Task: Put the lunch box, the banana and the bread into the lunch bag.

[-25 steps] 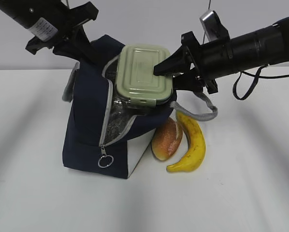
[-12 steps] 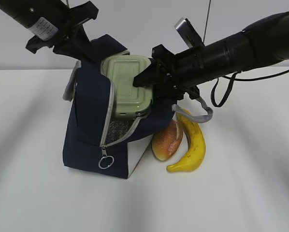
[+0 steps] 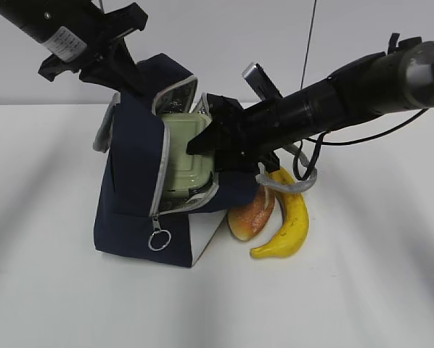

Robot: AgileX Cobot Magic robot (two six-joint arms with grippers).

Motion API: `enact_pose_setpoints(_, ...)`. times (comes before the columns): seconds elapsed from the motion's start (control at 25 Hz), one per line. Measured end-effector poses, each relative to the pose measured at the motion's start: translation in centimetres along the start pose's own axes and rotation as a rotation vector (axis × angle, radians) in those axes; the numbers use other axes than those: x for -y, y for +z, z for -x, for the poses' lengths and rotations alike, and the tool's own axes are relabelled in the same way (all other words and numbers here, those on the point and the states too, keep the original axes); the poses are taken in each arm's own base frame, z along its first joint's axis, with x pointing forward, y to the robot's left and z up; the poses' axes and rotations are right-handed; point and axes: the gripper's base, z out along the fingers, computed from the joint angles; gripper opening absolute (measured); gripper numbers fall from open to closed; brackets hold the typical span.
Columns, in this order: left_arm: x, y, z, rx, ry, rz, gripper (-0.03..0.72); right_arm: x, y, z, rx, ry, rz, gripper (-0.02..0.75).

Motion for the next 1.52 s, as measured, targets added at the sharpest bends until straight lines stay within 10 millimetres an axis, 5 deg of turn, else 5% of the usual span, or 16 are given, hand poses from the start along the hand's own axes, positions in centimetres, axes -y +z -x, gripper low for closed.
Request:
enact_pose_setpoints(0.64,0.0,0.0,-0.1,-0.011,0.004,0.005,-0.003,2.1,3.3,0.2,-0.053,0.063,-0.020,0.366)
enact_pose_setpoints(1.0,-0.1,0.0,-0.1,-0.011,0.006,0.009,-0.003,1.9,3.3,0.1,-0.068,0.061,-0.006,0.499)
enact_pose_setpoints(1.24,-0.1,0.0,-0.2,-0.022,0.007,0.010,-0.003,1.2,2.8,0.5,-0.137,0.017,0.050,0.502)
enact_pose_setpoints(1.52,-0.1,0.0,-0.4,-0.039,0.010,0.014,-0.003,-2.4,0.3,1.0,-0.247,-0.105,0.125,0.503)
